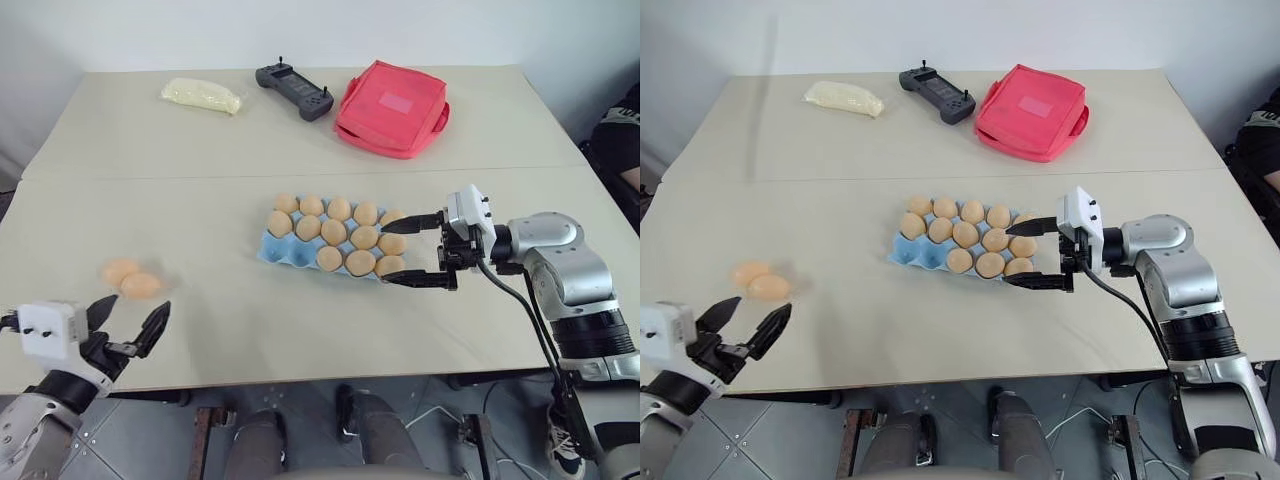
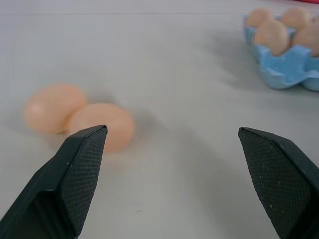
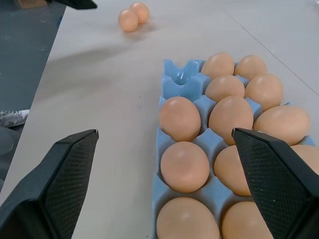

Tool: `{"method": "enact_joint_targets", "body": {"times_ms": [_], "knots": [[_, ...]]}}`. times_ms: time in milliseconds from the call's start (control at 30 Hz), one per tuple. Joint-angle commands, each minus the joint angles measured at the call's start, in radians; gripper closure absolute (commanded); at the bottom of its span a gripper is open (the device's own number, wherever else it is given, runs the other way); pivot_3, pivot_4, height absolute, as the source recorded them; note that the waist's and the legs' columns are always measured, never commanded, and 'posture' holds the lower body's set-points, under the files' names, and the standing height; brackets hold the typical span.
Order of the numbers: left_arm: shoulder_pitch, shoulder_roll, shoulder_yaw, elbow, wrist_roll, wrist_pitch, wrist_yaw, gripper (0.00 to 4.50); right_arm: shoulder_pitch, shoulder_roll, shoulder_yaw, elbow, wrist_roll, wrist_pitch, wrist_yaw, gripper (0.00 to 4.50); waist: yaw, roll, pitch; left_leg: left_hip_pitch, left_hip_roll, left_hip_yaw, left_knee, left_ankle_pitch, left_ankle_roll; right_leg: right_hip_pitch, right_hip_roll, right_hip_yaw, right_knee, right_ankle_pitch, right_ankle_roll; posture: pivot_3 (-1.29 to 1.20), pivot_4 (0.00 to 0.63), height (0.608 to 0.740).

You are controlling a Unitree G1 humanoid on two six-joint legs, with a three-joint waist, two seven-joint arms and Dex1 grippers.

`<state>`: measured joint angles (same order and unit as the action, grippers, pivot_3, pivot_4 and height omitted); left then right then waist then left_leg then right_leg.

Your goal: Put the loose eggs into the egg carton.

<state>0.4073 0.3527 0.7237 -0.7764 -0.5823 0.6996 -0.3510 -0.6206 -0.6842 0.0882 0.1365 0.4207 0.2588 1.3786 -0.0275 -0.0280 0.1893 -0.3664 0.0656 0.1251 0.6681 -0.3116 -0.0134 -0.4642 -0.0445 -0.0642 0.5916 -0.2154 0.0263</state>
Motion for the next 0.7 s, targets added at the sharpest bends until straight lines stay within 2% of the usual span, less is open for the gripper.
{"method": "enact_joint_targets", "body": {"times_ms": [33, 267, 400, 567, 700], "knots": [[-0.021, -0.034, 0.065, -0.035, 0.014, -0.033, 0.121, 0.01, -0.034, 0.013, 0.000, 0.024, -0.002, -0.036, 0.038, 0.00, 0.000, 0.000, 0.000, 0.000, 0.000, 0.000, 0.000, 0.000, 0.000, 0.000, 0.000, 0.000, 0.000, 0.000, 0.000, 0.00, 0.150, 0.740], [-0.105, -0.098, 0.021, -0.037, 0.055, 0.030, 0.346, 0.01, -0.073, 0.045, 0.018, 0.084, -0.022, -0.064, 0.070, 0.00, 0.000, 0.000, 0.000, 0.000, 0.000, 0.000, 0.000, 0.000, 0.000, 0.000, 0.000, 0.000, 0.001, 0.000, 0.000, 0.00, 0.150, 0.740], [-0.201, -0.159, 0.012, -0.020, -0.008, 0.111, 0.466, 0.01, -0.084, 0.057, 0.022, 0.101, -0.032, -0.072, 0.080, 0.00, 0.000, -0.001, 0.000, 0.000, 0.000, 0.000, 0.000, 0.000, 0.000, 0.000, 0.000, 0.001, 0.002, 0.001, 0.001, 0.00, 0.150, 0.740], [-0.251, -0.184, -0.004, -0.013, -0.054, 0.172, 0.518, 0.01, -0.079, 0.060, 0.018, 0.096, -0.037, -0.072, 0.084, 0.00, -0.001, -0.001, -0.001, 0.000, 0.000, 0.000, 0.000, 0.000, 0.000, 0.000, 0.000, 0.000, 0.002, 0.001, 0.001, 0.00, 0.150, 0.740], [-0.265, -0.158, -0.024, 0.006, -0.026, 0.201, 0.552, 0.01, -0.073, 0.059, 0.018, 0.090, -0.040, -0.067, 0.083, 0.00, 0.000, -0.001, -0.001, 0.001, 0.000, 0.000, 0.000, 0.000, 0.000, 0.000, 0.000, 0.000, 0.003, 0.001, 0.000, 0.00, 0.150, 0.740]]}}
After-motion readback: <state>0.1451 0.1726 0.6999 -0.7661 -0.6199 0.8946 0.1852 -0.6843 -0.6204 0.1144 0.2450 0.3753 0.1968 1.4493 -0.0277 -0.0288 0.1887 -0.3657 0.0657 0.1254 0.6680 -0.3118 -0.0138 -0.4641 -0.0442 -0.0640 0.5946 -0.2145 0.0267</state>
